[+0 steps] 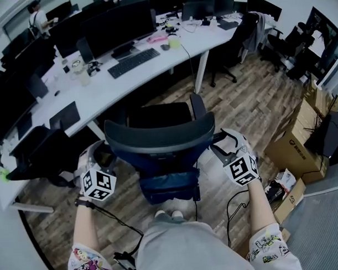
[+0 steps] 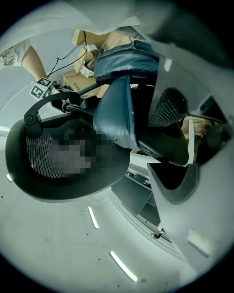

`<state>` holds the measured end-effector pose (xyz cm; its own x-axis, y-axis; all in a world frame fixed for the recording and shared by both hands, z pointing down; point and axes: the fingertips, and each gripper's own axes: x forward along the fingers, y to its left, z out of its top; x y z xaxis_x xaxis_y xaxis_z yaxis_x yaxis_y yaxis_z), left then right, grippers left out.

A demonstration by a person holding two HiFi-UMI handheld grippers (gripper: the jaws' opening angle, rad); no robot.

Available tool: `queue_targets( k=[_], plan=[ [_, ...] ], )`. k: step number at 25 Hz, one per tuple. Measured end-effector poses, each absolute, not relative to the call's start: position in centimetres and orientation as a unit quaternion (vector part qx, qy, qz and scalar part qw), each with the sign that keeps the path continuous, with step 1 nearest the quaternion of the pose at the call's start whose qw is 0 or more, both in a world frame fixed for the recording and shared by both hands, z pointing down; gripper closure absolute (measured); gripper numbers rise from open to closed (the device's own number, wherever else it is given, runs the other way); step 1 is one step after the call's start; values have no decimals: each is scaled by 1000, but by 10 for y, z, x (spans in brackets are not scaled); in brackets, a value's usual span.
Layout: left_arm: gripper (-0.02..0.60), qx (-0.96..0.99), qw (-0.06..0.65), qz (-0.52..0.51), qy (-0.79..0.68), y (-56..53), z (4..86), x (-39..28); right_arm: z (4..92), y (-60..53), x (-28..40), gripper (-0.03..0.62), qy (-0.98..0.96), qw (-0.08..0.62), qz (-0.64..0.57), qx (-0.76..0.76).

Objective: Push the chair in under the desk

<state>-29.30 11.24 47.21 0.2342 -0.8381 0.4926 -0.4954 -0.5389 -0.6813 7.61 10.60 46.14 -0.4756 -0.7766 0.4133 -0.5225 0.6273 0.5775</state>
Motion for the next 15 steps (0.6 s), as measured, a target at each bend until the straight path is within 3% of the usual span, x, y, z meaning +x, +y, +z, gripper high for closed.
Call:
queue_targets(
  k=[15],
  plan=[
    [324,-747,186,-448,455,94,469,-304,457,80,66,327,-846,319,-196,380]
  ],
)
